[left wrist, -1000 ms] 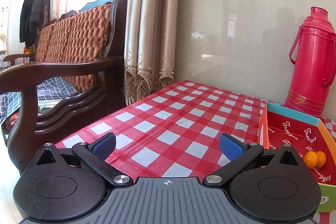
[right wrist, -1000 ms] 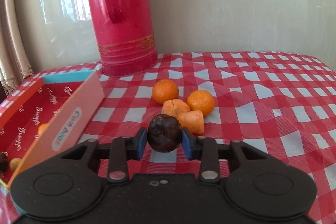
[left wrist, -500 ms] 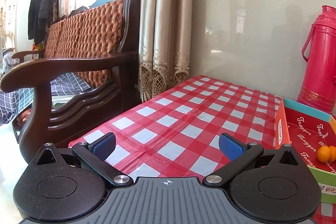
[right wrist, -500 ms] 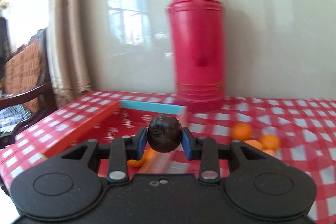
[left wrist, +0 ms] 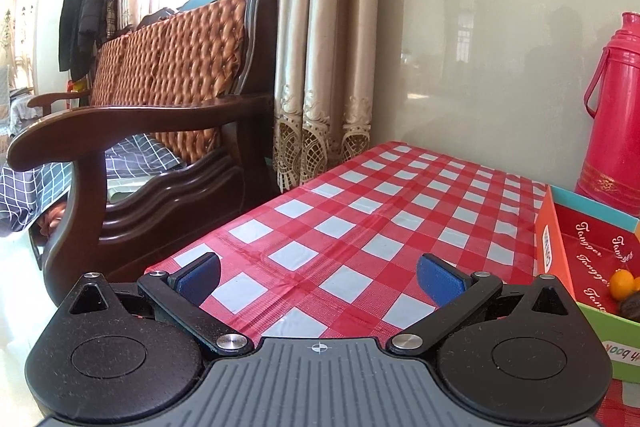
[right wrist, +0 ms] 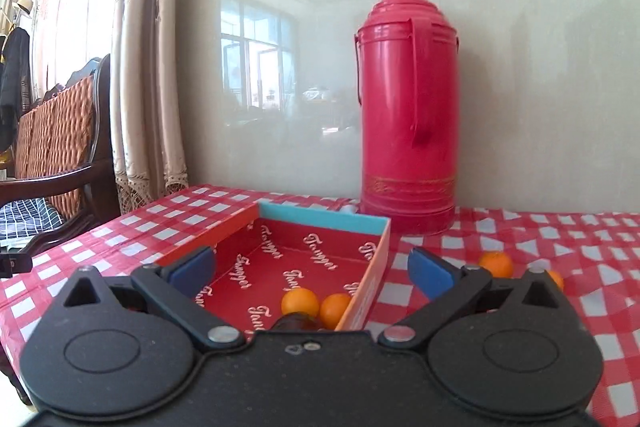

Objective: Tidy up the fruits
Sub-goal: 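Carry the dark fruit with the right tool into the box and open, then reach the left tool to an orange cut fruit chunk and grasp it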

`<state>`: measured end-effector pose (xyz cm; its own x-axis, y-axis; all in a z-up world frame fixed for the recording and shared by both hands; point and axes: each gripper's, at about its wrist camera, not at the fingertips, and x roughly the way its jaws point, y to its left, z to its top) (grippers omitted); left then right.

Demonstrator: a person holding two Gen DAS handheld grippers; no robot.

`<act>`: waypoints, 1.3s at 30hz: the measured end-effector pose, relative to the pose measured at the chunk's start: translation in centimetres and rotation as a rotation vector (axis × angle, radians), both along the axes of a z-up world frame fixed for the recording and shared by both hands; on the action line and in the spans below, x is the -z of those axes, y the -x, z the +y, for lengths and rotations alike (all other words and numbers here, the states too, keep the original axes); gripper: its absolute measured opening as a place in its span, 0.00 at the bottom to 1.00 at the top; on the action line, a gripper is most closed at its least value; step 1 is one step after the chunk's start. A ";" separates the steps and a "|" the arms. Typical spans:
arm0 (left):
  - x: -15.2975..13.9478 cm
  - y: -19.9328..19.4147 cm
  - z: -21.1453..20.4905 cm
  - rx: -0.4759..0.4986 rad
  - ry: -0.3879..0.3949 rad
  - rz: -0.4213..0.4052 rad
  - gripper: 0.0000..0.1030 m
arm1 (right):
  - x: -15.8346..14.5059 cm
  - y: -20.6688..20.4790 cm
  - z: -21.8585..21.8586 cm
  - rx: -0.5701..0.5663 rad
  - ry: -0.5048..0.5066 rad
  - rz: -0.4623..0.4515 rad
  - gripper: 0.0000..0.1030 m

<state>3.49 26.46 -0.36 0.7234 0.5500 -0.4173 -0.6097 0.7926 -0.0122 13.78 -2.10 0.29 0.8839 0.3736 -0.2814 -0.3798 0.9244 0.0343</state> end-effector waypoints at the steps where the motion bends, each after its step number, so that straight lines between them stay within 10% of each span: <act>1: 0.0 -0.1 -0.1 0.004 0.003 -0.001 1.00 | -0.1 0.0 -0.3 0.016 -0.005 -0.015 0.94; 22: -1.5 -3.3 -8.0 0.186 0.029 -0.041 1.00 | -0.8 -0.1 -16.8 0.398 -0.111 0.000 0.94; 39: -1.8 -8.8 -22.2 0.513 0.014 -0.024 1.00 | 0.1 1.5 -25.1 0.538 -0.115 0.009 0.94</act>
<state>12.29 4.29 1.43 0.9083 0.1166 -0.4018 -0.1421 0.9893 -0.0340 12.24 -27.18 0.23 0.9565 -0.1019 -0.2735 0.1465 0.9781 0.1478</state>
